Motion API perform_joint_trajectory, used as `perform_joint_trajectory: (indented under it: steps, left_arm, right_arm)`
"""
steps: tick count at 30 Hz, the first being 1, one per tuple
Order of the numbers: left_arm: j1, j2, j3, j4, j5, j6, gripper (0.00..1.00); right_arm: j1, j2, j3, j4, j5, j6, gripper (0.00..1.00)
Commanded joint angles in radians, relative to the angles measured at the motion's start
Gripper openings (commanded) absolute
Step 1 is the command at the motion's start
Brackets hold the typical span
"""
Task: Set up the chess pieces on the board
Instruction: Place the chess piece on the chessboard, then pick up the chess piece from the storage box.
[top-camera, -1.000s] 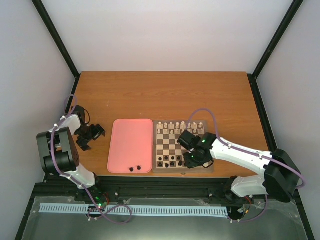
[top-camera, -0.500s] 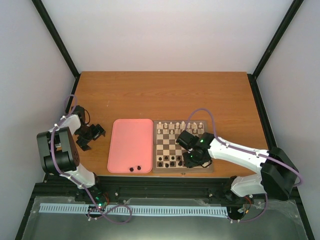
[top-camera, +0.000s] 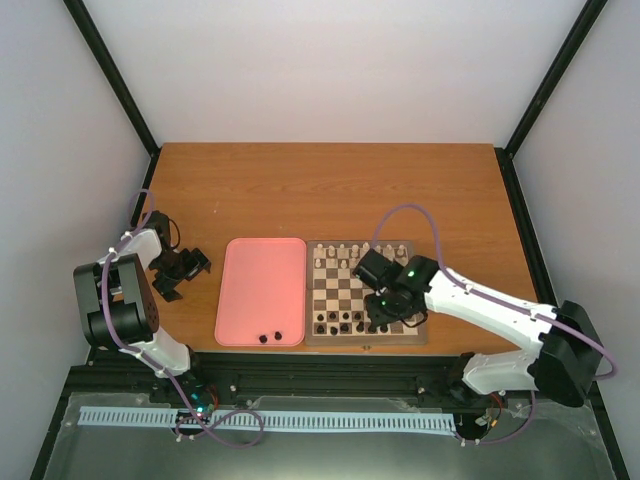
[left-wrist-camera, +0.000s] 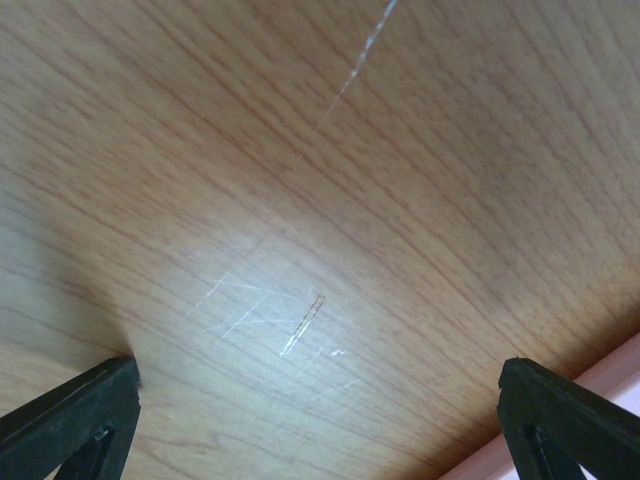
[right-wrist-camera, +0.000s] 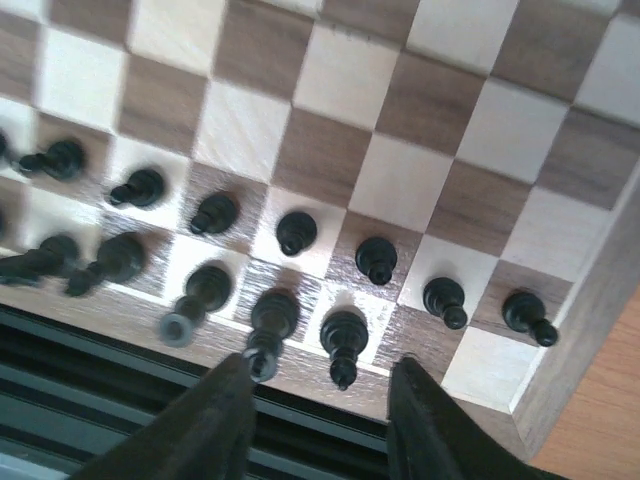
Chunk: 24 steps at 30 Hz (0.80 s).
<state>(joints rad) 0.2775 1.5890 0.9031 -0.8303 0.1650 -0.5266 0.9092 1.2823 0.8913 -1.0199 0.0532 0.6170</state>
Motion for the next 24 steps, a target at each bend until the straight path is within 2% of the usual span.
perform_joint_trajectory:
  steps: [1, 5, 8, 11, 14, 18, 20, 24]
  left_arm:
    - [-0.004, 0.007, 0.026, 0.005, 0.004, 0.007, 1.0]
    - [-0.004, 0.005, 0.025, 0.005, 0.011, 0.007, 1.0]
    - [-0.004, 0.001, 0.025, 0.006, 0.014, 0.007, 1.0]
    - [-0.004, -0.01, 0.024, 0.004, 0.017, 0.007, 1.0]
    - [-0.004, -0.025, 0.02, 0.002, 0.022, 0.007, 1.0]
    - [-0.004, -0.04, 0.02, -0.003, 0.027, 0.006, 1.0]
    - [-0.004, -0.043, 0.023, -0.002, 0.029, 0.005, 1.0]
    - [-0.004, -0.04, 0.032, -0.004, 0.039, 0.003, 1.0]
  right_arm:
    - [-0.007, -0.037, 0.137, -0.077, 0.072, -0.035, 0.43]
    - [-0.006, 0.1, 0.28, -0.057, 0.059, -0.14, 0.46]
    - [0.005, 0.228, 0.386, 0.028, -0.001, -0.203, 0.45]
    - [0.062, 0.371, 0.527, 0.088, -0.012, -0.254, 0.46]
    - [0.149, 0.526, 0.695, 0.089, -0.023, -0.315, 0.46]
    - [0.226, 0.704, 0.883, 0.081, -0.126, -0.381, 0.47]
    - [0.255, 0.779, 0.952, 0.069, -0.188, -0.414, 0.48]
    - [0.307, 0.869, 1.022, 0.025, -0.183, -0.446, 0.48]
